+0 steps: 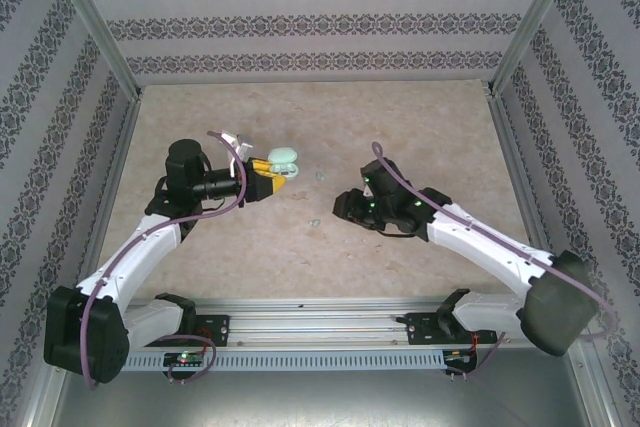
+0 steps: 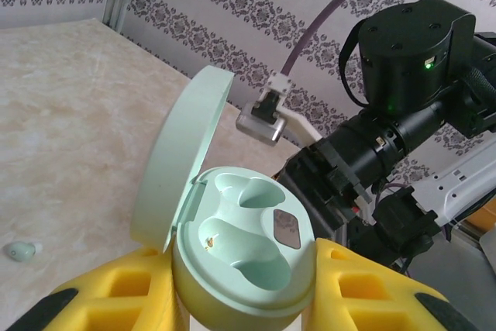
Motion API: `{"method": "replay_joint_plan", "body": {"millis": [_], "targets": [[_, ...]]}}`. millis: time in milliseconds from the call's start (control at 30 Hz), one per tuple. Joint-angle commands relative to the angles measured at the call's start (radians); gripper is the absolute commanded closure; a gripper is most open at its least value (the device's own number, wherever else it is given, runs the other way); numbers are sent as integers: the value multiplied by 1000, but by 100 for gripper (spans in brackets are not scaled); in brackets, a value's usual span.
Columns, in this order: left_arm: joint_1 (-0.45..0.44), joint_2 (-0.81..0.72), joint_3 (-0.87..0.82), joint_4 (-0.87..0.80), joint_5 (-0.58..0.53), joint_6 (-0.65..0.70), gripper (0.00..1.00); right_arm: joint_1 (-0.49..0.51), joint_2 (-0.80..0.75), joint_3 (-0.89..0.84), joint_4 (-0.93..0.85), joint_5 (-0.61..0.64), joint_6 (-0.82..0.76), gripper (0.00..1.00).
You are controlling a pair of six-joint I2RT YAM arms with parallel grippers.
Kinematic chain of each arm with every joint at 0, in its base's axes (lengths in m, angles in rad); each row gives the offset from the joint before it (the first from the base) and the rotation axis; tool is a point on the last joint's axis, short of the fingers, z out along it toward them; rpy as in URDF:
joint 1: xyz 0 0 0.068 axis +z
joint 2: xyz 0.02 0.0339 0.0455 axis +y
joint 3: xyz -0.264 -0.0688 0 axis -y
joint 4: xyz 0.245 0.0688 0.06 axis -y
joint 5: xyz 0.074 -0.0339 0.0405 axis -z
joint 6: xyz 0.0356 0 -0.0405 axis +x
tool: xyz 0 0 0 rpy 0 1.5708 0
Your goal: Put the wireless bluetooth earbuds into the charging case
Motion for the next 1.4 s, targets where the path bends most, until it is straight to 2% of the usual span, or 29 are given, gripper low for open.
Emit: {"method": "replay_joint_plan", "body": {"millis": [0, 167, 367, 633, 1367], "targets": [[14, -33, 6, -61, -17, 63, 80, 27, 81, 2, 91, 15, 115, 58], [14, -52, 2, -91, -31, 83, 81, 40, 208, -2, 161, -12, 204, 57], [13, -67, -4, -125, -48, 105, 80, 43, 291, -2, 188, -2, 248, 62], [14, -64, -7, -107, -49, 101, 80, 50, 397, 14, 246, -59, 283, 63], [14, -67, -19, -107, -38, 108, 80, 54, 511, 57, 306, -79, 297, 74]]}}
